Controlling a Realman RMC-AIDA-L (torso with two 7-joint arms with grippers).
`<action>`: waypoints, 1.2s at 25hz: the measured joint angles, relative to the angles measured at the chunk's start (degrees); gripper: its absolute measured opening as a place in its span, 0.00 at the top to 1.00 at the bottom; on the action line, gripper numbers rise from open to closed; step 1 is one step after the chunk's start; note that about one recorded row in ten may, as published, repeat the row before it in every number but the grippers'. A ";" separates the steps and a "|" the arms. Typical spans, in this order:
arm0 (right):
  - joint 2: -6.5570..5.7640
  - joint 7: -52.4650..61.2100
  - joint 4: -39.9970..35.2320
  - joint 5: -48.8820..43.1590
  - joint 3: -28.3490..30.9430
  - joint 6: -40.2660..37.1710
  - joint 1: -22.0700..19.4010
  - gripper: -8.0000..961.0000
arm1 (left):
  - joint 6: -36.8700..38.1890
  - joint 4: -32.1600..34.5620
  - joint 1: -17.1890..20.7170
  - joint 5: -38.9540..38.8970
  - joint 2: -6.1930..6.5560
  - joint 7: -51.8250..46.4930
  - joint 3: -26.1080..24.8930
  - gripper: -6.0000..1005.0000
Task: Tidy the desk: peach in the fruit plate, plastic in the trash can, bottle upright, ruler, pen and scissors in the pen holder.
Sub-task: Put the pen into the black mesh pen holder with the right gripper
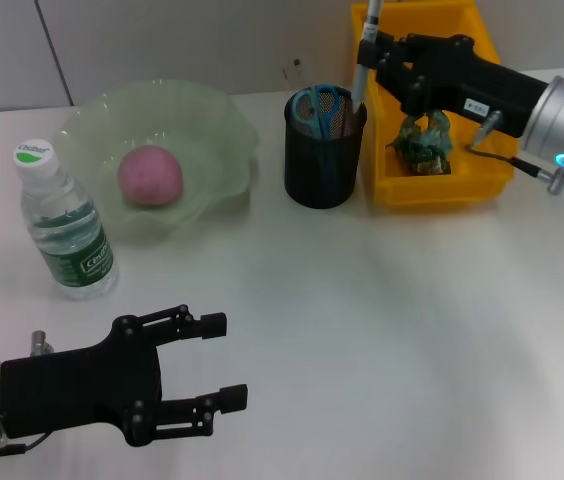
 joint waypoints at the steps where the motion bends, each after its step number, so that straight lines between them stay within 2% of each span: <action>1: 0.02 -0.88 0.91 0.42 0.00 0.64 0.41 0.85 | 0.00 0.00 0.00 0.00 0.00 0.00 0.00 0.20; 10: 0.05 -7.51 6.65 3.85 -0.26 4.69 3.10 0.85 | -1.46 0.00 -0.12 -0.22 -0.10 -2.87 0.01 0.20; 30: 0.23 -14.55 12.70 4.68 -0.73 10.67 7.44 0.85 | -2.48 0.00 -0.72 -0.36 -0.10 -5.00 -0.08 0.20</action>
